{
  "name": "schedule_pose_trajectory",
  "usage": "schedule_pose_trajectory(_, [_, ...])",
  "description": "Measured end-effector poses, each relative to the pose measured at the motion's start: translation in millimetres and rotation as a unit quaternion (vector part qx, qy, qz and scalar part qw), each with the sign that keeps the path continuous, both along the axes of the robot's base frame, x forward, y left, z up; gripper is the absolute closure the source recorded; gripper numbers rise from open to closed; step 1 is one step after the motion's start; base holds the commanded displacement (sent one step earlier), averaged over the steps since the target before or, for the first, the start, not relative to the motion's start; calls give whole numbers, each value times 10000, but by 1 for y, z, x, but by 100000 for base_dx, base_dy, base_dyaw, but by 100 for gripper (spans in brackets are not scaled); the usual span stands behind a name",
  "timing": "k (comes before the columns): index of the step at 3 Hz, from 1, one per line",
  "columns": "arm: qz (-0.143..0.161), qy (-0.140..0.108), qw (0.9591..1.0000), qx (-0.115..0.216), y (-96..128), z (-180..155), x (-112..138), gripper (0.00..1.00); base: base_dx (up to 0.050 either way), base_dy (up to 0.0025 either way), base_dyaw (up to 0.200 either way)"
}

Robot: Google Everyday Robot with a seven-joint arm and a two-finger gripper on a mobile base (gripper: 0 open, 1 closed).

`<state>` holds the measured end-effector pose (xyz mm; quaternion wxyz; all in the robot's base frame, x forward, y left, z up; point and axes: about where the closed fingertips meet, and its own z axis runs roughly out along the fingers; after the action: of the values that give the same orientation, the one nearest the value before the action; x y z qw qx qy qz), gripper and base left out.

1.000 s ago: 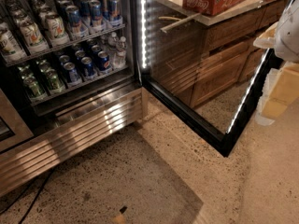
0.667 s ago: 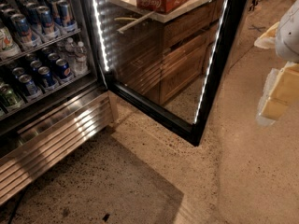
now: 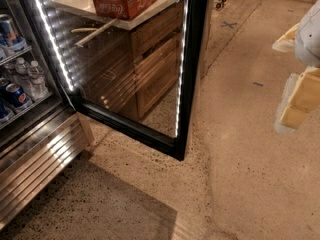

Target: Close right fridge door

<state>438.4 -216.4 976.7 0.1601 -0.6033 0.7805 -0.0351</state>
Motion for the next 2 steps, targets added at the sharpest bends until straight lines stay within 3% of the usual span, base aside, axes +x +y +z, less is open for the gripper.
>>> schedule_pose_trajectory(2, [0,0,10000,0,0,0,0,0,4927,1,-29])
